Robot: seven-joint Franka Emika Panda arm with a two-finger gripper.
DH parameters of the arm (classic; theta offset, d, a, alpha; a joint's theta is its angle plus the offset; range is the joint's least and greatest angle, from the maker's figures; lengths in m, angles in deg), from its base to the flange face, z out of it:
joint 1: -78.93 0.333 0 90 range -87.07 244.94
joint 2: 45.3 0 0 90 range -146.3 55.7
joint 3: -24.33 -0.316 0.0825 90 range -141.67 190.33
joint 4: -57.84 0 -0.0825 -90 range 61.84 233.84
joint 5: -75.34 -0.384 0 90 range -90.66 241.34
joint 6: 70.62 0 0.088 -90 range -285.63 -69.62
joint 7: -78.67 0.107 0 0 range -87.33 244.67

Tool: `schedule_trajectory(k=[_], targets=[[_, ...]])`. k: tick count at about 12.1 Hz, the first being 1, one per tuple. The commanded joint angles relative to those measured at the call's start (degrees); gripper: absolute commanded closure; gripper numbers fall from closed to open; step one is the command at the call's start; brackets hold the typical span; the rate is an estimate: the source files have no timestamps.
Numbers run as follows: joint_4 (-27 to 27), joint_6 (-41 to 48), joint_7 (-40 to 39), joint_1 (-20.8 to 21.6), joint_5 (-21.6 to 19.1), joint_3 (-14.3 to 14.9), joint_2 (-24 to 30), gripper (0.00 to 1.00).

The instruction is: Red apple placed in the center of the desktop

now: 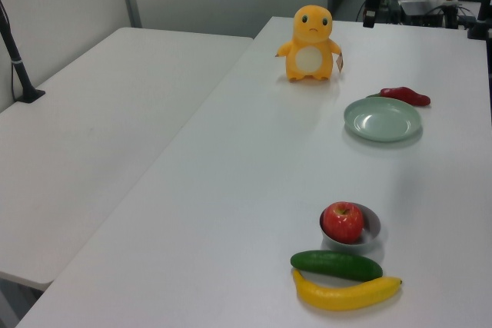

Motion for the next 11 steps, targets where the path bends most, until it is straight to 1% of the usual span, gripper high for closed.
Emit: schedule_trajectory(k=[1,9,11], targets=[[0.3,0.6,-0.6,0.6,-1.7,0.6,0.6,0.00],[0.3,1.3,-1.0,0.8,-2.2,0.3,0.6,0.00],[0.2,1.1,-0.9,0.9,-3.8,-2.3,-0.8,0.00]])
